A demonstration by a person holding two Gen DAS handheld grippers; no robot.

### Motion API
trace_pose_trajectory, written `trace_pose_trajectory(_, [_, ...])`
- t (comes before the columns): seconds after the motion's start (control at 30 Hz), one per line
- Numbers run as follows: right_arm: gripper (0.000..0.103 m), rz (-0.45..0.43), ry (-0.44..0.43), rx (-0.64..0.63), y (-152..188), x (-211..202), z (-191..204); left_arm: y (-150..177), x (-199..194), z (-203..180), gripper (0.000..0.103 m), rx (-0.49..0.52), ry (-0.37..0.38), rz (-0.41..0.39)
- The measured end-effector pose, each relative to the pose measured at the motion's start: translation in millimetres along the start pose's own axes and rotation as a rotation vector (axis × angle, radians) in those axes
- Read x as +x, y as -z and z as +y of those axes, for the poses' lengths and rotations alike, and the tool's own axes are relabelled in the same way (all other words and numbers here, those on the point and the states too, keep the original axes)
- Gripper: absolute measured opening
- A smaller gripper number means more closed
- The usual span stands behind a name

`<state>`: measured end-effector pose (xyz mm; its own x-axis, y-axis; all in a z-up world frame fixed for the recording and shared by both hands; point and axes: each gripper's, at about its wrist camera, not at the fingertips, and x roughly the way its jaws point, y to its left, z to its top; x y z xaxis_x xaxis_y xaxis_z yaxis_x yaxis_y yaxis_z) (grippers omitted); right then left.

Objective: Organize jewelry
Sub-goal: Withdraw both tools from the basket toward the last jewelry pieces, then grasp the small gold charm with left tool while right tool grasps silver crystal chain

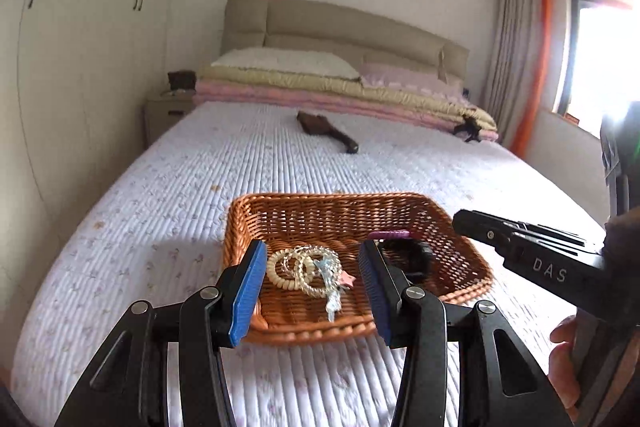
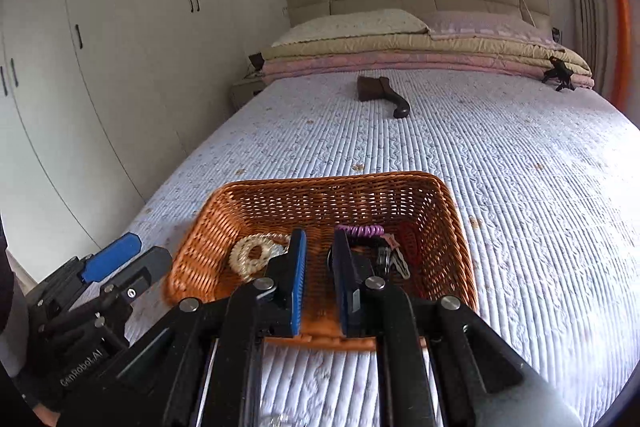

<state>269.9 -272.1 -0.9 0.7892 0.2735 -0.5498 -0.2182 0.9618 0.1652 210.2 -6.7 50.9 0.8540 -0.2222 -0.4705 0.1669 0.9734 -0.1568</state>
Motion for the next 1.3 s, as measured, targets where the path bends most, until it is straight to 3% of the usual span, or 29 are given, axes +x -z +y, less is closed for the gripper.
trace_pose_trajectory(0.23, [0.015, -0.061, -0.015, -0.038, 41.1, -59.3, 19.6, 18.7, -81.6, -0.6, 0.049, -0.009, 0.07, -0.114])
trace_pose_trajectory(0.37, [0.015, -0.05, -0.034, -0.061, 68.8, -71.0, 20.6, 44.2, -101.4, -0.9, 0.049, 0.011, 0.128, -0.095])
trace_pose_trajectory(0.5, [0.015, -0.012, -0.027, -0.058, 95.0, -65.0, 17.1, 83.2, -104.1, 2.7, 0.049, 0.004, 0.1, -0.077])
trace_pose_trajectory(0.73, [0.015, 0.056, -0.003, -0.039, 127.1, -39.7, 8.7, 122.8, -84.2, 4.2, 0.049, -0.041, 0.116, 0.057])
trace_pose_trajectory(1.0, [0.015, 0.124, -0.01, -0.038, 137.7, -23.2, 3.6, 138.8, -63.3, -8.6, 0.049, 0.017, 0.132, 0.157])
trace_pose_trajectory(1.13, [0.015, 0.212, -0.043, -0.022, 143.6, -4.2, -1.4, 143.9, -42.5, -12.4, 0.049, 0.031, 0.195, 0.261])
trace_pose_trajectory(1.3, [0.015, 0.256, -0.075, -0.005, 145.5, 7.2, -6.1, 148.3, -28.5, -22.3, 0.049, 0.069, 0.237, 0.326])
